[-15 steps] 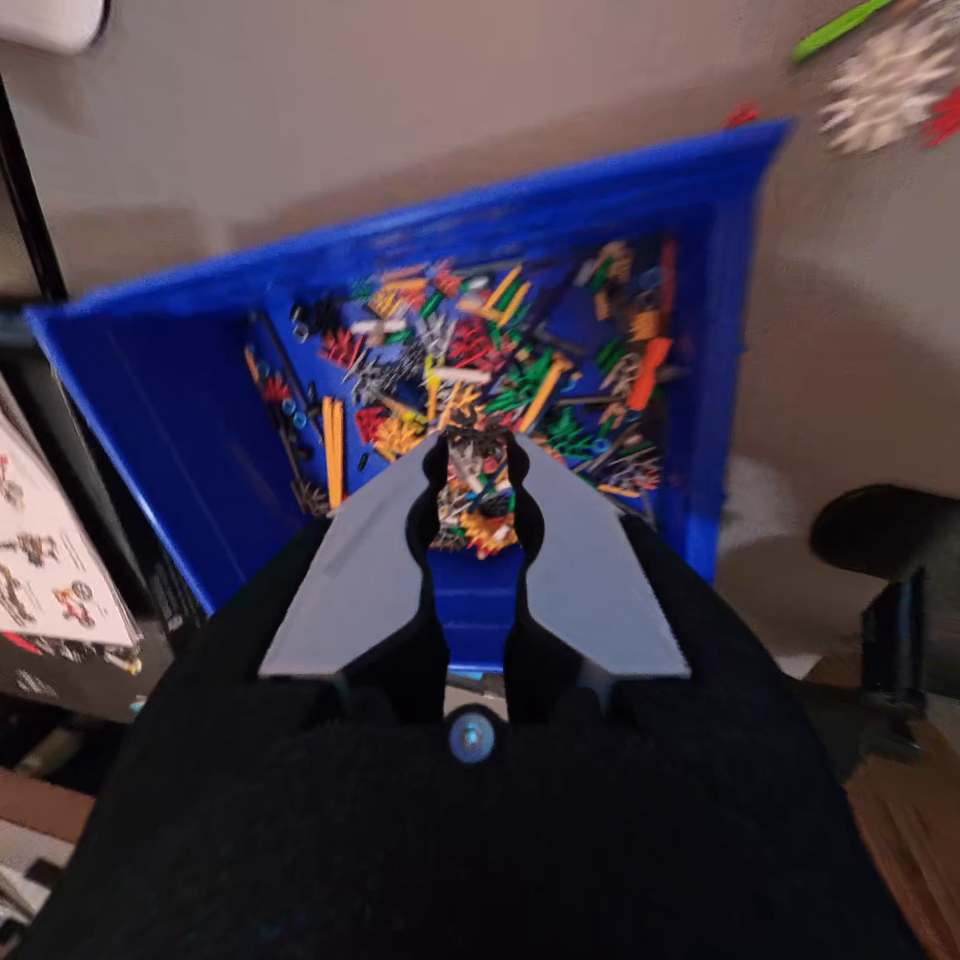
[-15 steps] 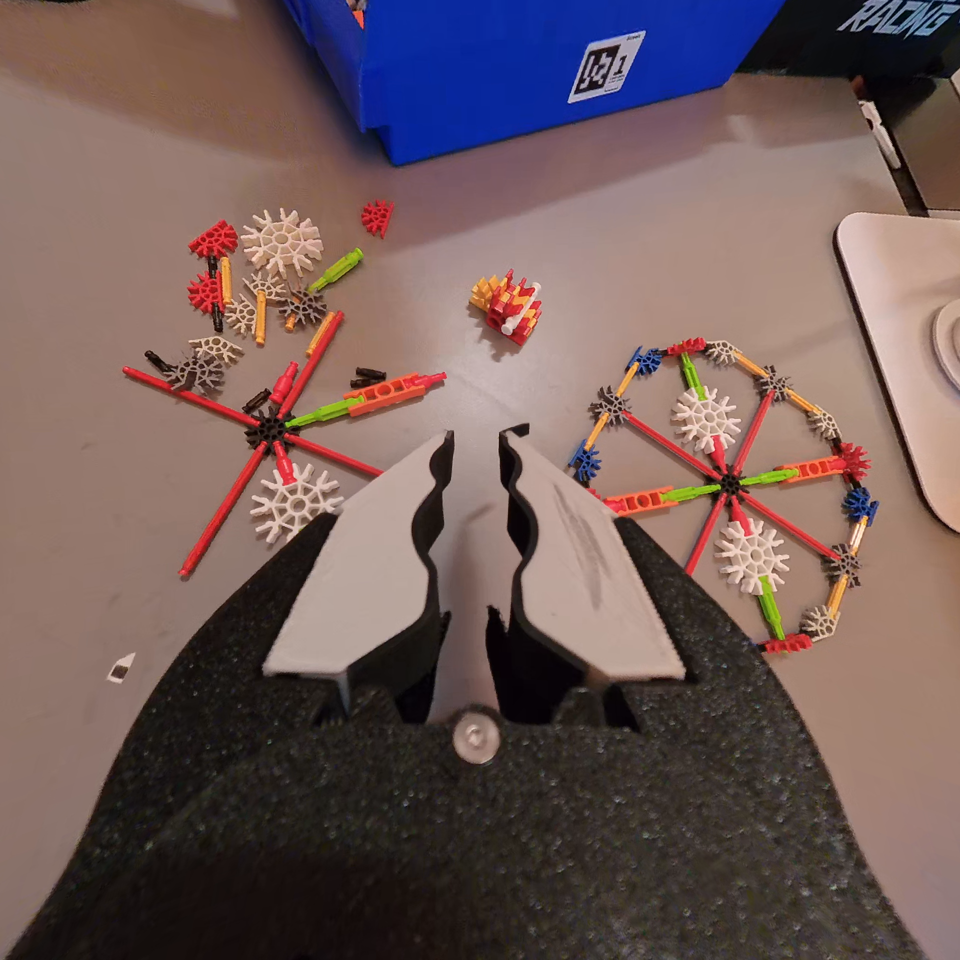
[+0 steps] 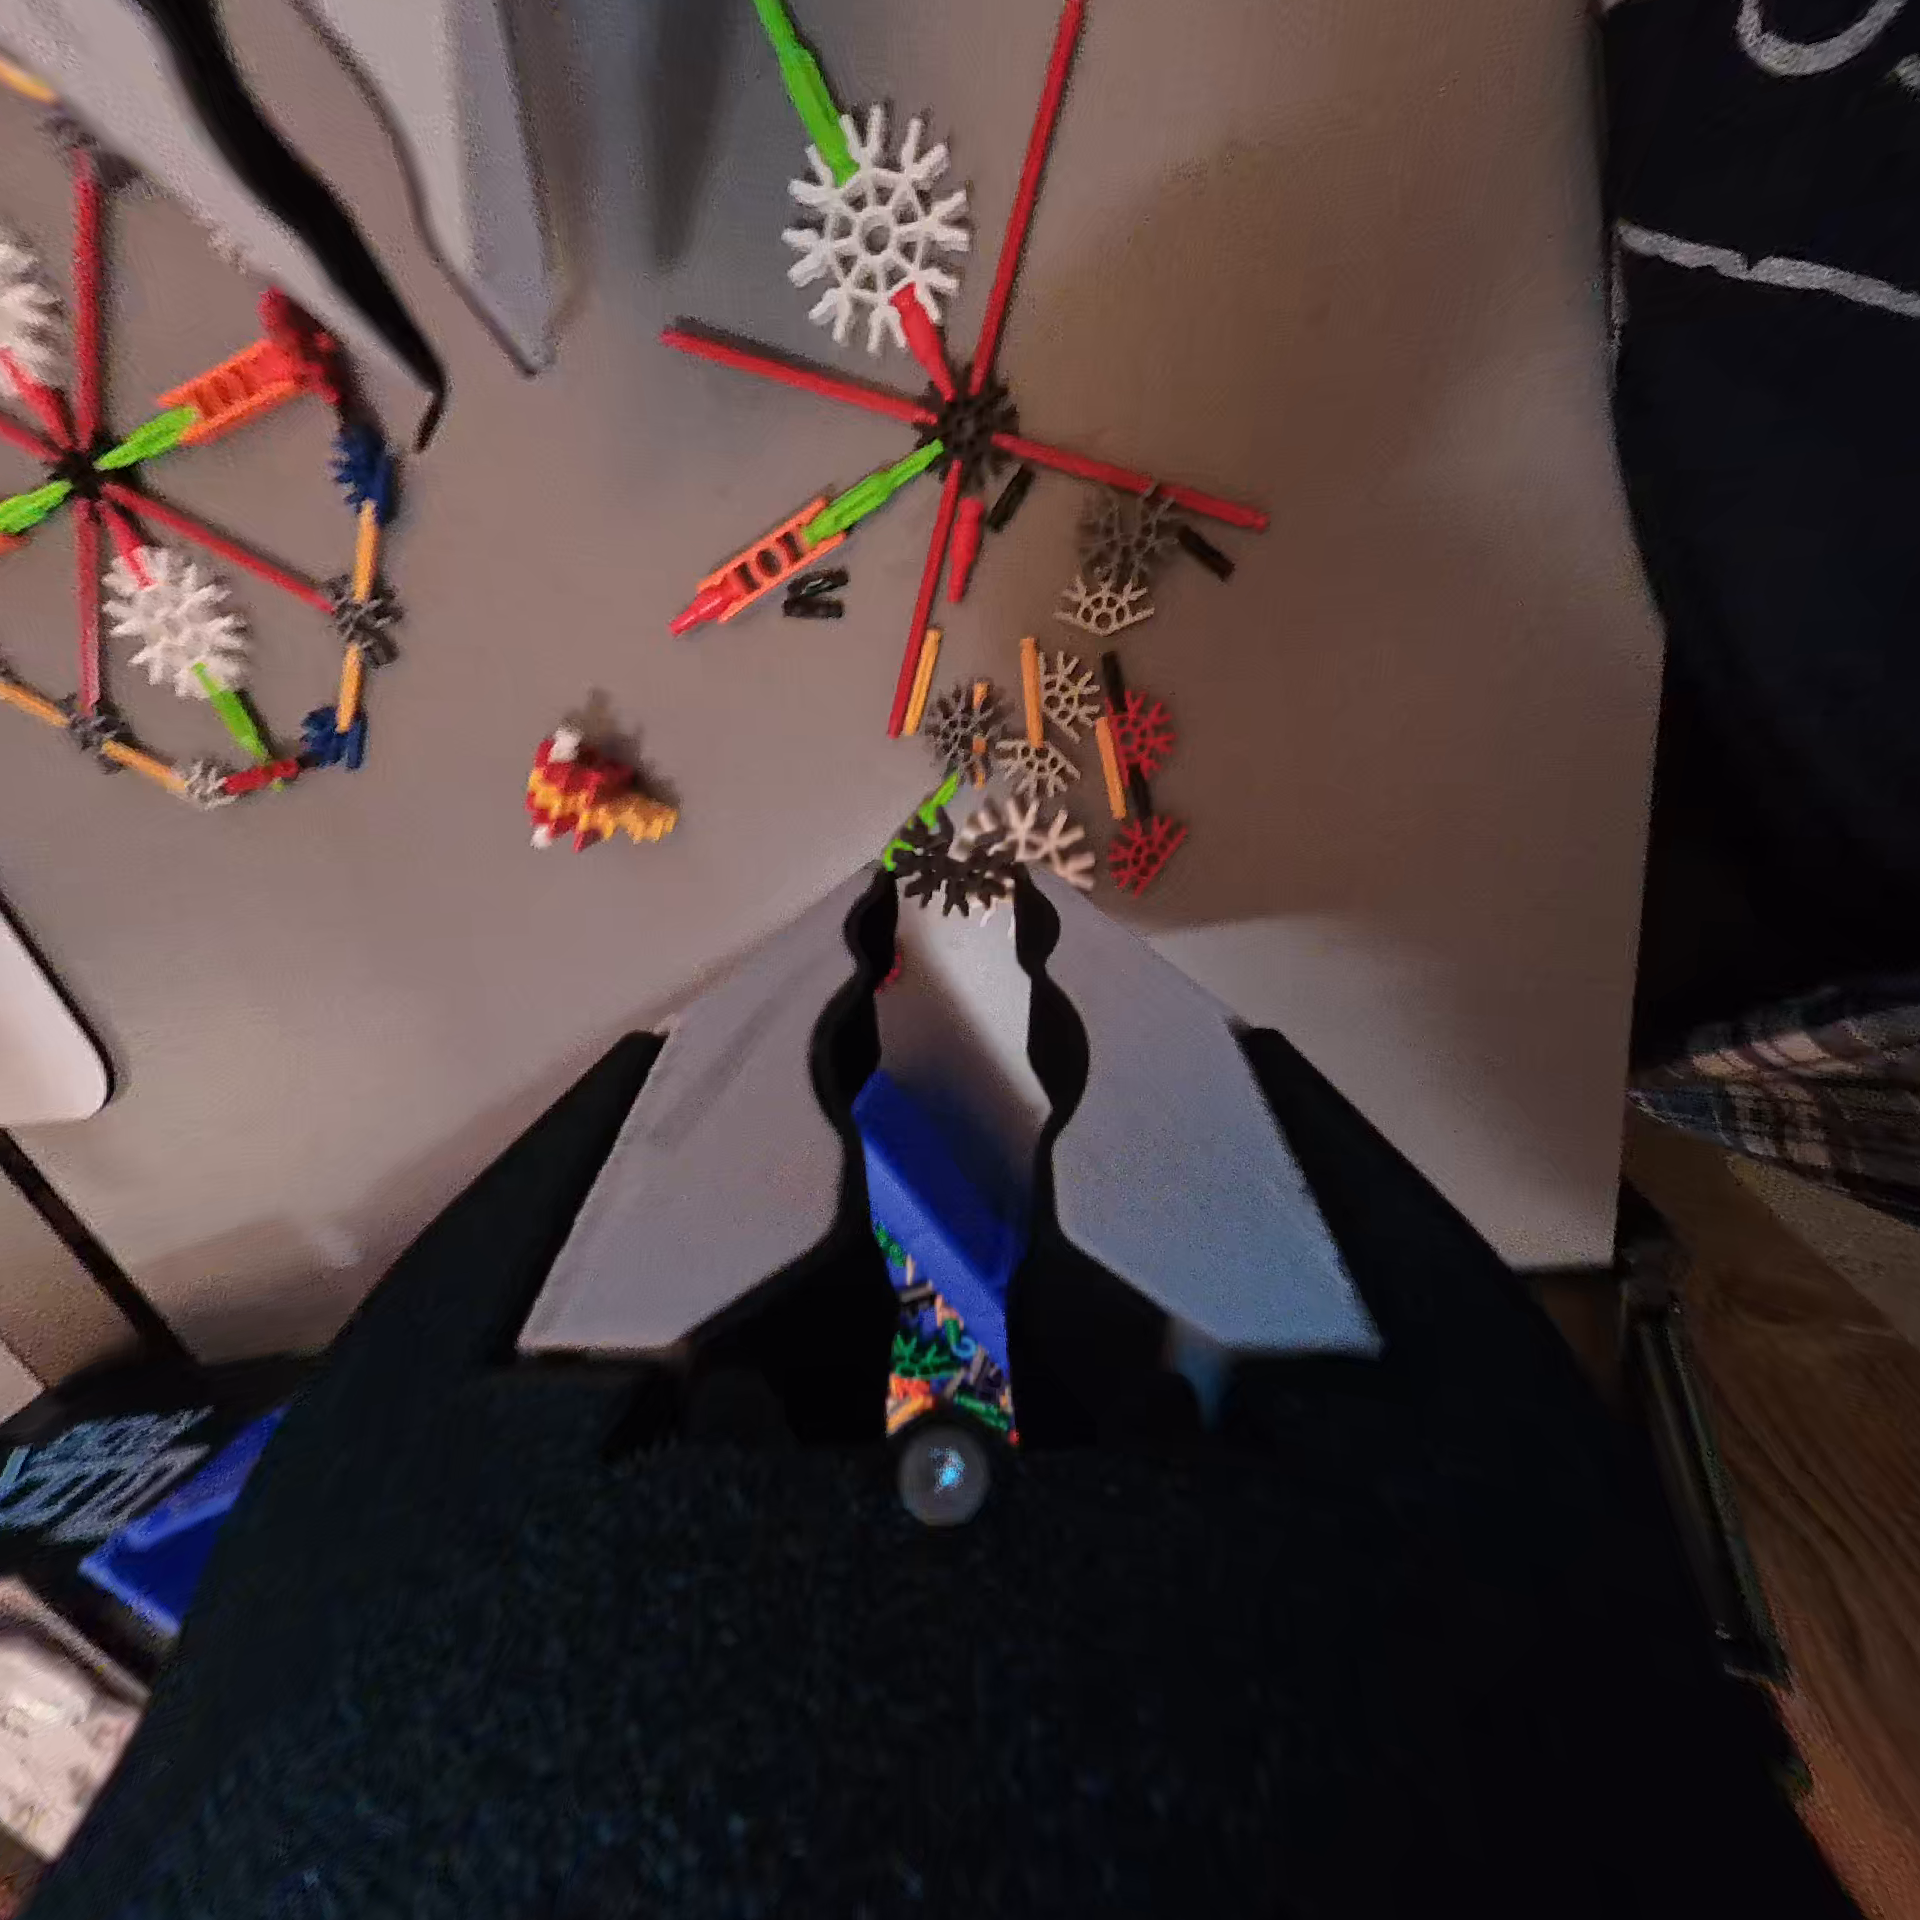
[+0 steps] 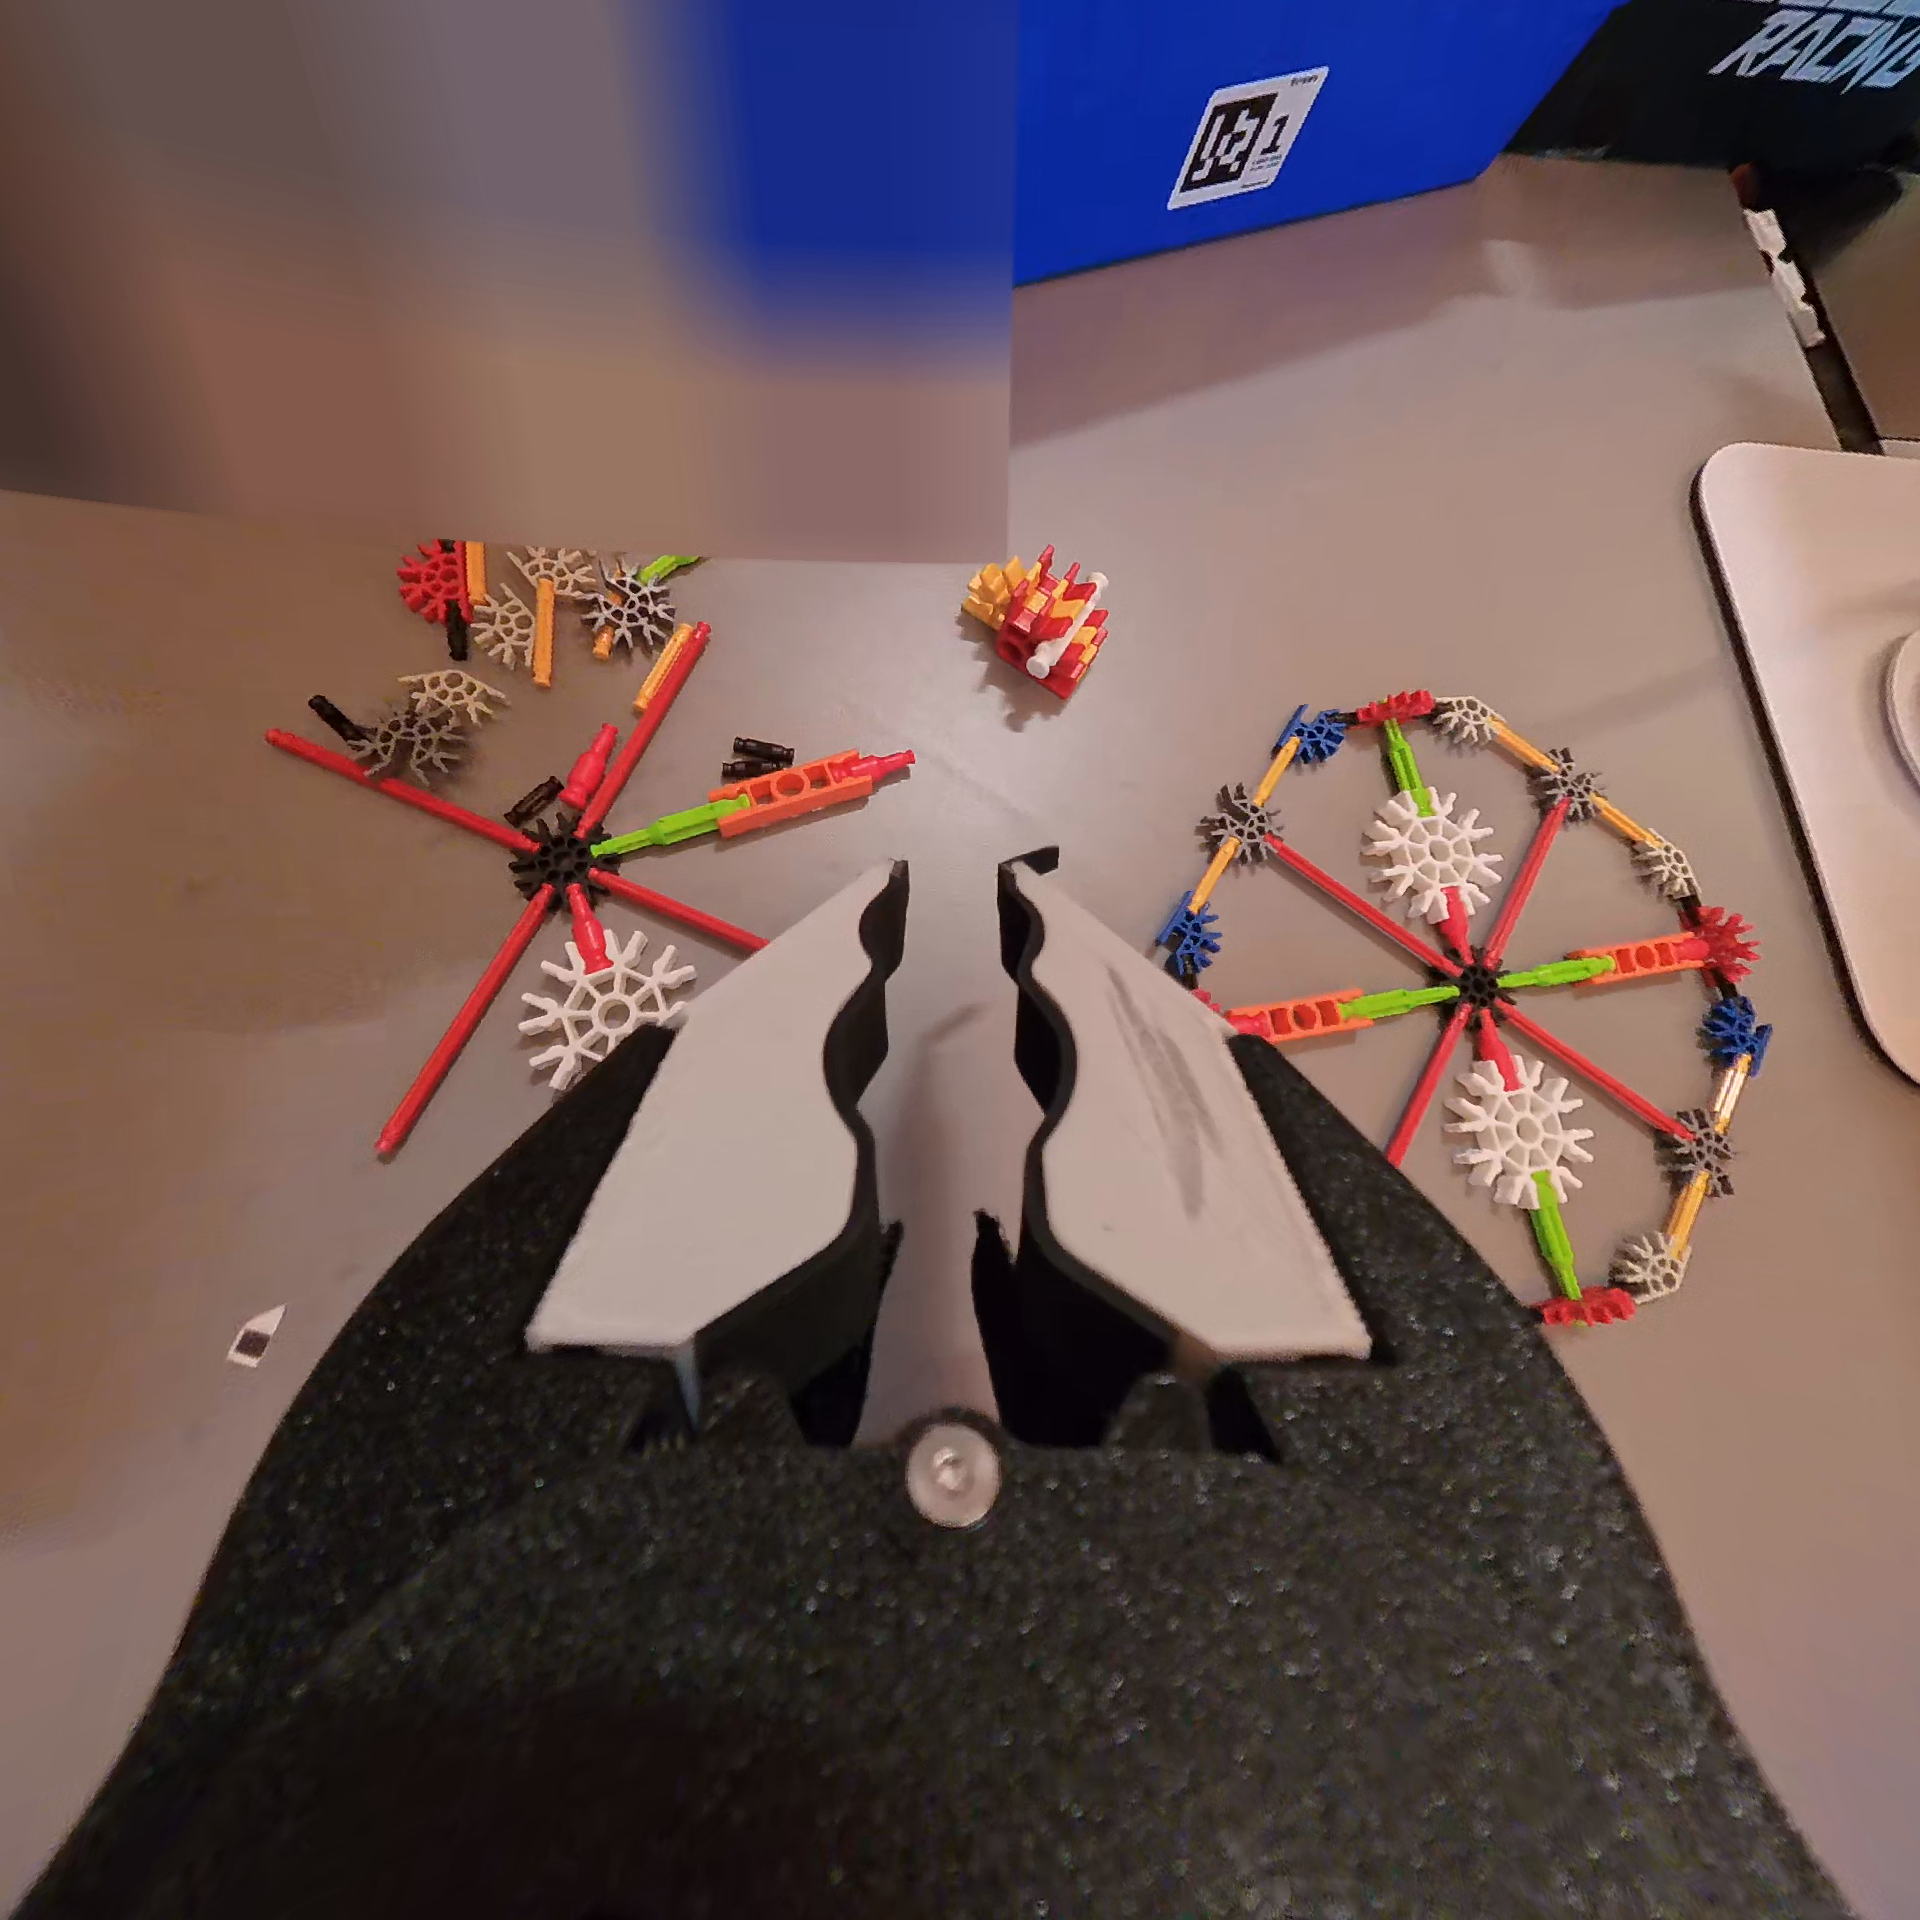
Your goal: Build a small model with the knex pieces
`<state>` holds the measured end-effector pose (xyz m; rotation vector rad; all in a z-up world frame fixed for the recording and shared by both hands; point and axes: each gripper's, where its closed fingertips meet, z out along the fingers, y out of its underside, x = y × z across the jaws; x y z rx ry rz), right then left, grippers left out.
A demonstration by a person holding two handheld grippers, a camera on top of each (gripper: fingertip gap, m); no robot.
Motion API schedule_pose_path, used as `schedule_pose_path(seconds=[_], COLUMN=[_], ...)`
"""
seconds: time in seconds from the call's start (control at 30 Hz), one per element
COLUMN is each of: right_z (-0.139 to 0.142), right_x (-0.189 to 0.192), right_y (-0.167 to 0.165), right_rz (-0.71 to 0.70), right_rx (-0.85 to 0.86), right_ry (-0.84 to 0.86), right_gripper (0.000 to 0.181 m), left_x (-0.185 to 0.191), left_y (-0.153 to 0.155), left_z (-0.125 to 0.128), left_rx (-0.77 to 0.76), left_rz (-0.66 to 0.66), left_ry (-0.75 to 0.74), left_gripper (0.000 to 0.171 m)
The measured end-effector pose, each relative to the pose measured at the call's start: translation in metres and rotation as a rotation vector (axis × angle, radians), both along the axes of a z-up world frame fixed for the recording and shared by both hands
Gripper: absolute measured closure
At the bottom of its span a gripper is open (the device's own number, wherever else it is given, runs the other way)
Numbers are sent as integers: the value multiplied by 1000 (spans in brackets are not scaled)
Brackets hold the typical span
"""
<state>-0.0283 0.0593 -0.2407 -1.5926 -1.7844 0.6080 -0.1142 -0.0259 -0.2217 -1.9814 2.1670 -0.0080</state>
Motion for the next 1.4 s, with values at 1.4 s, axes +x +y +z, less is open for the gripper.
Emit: schedule_pose_path(seconds=[1.4], right_z=[-14], right_x=[6], right_y=[9], right_rz=[-23], right_rx=[-30], right_ry=[-31], right_gripper=[164], left_x=[-277], left_y=[93], left_z=[23], left_rx=[64], left_rz=[566], left_ry=[351], left_gripper=[145])
